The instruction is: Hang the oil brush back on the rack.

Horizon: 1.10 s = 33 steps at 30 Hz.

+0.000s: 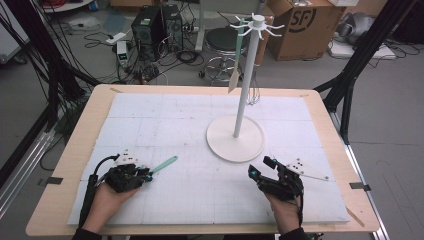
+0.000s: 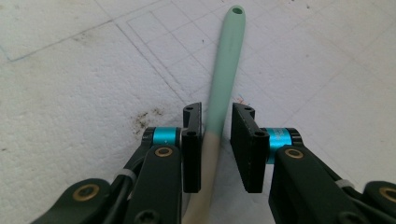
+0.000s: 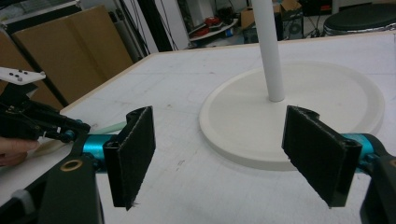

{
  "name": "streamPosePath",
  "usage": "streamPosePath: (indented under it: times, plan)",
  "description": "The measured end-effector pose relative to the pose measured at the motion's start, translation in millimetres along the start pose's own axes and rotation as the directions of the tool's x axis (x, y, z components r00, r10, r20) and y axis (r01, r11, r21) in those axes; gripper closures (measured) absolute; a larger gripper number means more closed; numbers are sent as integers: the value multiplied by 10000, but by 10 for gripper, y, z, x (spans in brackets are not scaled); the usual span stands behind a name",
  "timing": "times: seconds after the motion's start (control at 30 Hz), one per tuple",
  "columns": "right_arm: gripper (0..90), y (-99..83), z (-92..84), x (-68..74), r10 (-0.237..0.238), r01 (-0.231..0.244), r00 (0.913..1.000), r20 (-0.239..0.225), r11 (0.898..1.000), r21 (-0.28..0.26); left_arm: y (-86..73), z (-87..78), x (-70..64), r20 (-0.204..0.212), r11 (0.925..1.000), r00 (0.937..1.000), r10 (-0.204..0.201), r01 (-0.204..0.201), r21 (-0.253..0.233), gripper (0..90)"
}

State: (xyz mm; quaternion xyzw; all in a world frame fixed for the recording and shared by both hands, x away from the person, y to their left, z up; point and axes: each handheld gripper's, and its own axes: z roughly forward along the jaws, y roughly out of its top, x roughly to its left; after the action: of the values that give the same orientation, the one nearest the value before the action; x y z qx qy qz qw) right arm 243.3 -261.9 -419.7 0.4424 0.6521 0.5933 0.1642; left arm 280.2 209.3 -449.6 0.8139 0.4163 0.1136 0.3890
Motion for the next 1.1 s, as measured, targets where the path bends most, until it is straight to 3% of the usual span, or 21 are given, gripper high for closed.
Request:
streamPosePath:
  times: [0.17,0.33,0.6,0.7,0.77,0.97,1.1]
  plan:
    - [250,5,-6,-7,27,-27,10000,-24,10000,-45,-19,-3,42,167,9999,9998,-75,77,-149,792]
    - [250,5,-7,-12,43,-43,10000,-10,10000,-66,-28,-6,-8,-154,9980,9981,591,-594,-195,811]
    - [251,7,-16,-18,78,-78,10000,26,10000,-62,-42,-14,73,335,9987,9990,-312,326,-401,832]
    - [251,7,-32,-34,76,-76,10000,37,9999,-81,-42,-23,87,480,9982,9980,-423,443,-415,831]
    - [251,6,-43,-49,127,-126,9999,83,9999,-106,-36,-27,80,839,9970,9951,-530,575,-522,831]
    - [251,5,-65,-58,172,-170,9998,126,9998,-145,-1,-8,6,867,9972,9957,-321,377,-641,832]
    - [251,5,-77,-68,168,-165,9997,170,9997,-162,14,-25,16,1120,9946,9924,-505,602,-847,831]
